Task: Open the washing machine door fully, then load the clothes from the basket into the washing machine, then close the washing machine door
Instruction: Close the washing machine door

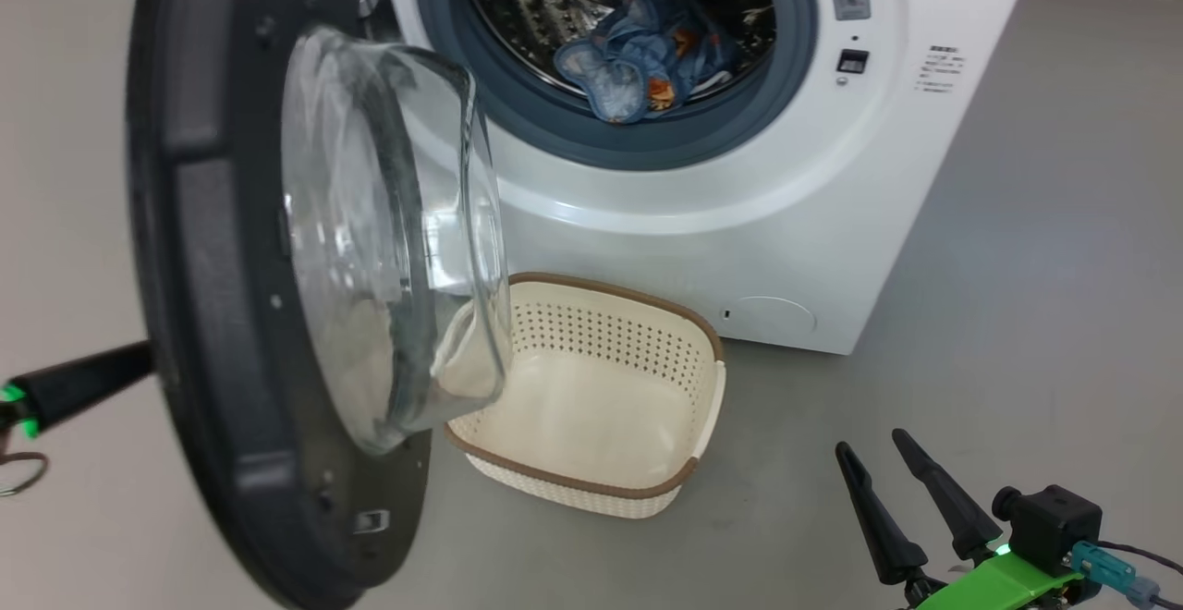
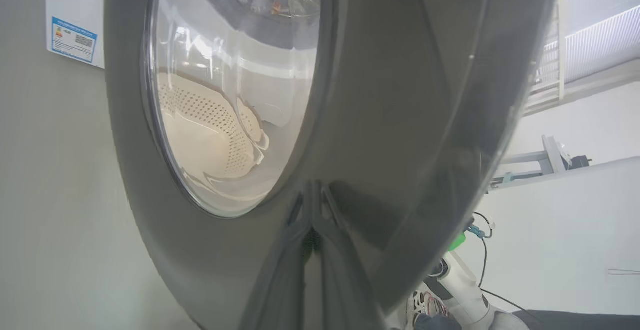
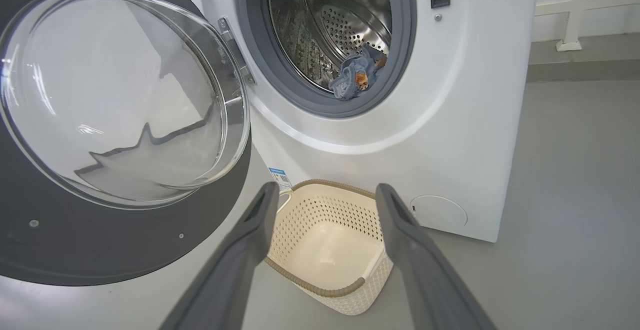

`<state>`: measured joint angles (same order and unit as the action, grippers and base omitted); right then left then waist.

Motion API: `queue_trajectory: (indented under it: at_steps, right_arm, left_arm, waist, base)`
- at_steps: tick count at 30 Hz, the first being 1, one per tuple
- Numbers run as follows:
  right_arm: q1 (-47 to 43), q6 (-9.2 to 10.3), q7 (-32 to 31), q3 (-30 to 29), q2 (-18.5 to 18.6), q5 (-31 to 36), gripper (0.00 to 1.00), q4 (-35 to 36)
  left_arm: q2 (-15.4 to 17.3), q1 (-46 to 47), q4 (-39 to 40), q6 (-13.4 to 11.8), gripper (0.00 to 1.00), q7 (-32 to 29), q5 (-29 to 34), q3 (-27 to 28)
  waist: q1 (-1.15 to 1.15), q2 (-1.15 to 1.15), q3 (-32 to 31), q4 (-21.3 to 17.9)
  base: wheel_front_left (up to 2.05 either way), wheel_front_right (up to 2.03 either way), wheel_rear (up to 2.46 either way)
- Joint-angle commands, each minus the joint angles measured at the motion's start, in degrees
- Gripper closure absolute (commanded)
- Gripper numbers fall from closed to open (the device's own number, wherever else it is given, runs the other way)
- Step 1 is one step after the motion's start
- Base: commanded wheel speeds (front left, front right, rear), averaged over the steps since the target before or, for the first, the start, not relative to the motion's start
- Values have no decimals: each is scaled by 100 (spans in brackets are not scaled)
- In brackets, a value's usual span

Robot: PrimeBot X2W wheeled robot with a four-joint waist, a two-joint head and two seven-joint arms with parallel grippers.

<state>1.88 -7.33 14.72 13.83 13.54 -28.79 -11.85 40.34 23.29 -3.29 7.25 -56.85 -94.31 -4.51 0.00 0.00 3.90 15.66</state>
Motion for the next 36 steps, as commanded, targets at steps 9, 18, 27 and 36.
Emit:
queue_trajectory:
  at_steps: [9, 18, 27, 36]
  right_arm:
    - [-25, -16, 28, -97, 13, 79, 0, 197]
    - [-57, -16, 28, -233, 11, 94, 0, 231]
    - [-55, -16, 28, -340, -8, 102, 0, 250]
    - [-59, -16, 28, -333, -37, 113, 0, 242]
  left_arm:
    - [-362, 457, 556, 24, 100, -12, 46, -61]
    - [-857, 742, 570, 24, 100, 273, 294, -232]
    - [-1184, 1019, 462, 24, 100, 581, 479, -282]
    - [-1128, 627, 556, 24, 100, 823, 568, -149]
  waist:
    - [0, 0, 16, -722]
    - [0, 0, 63, -1322]
    - [0, 0, 112, -1456]
    - [0, 0, 28, -1228]
  base:
    - [0, 0, 0]
    - [0, 0, 0]
    - [0, 0, 0]
    - [0, 0, 0]
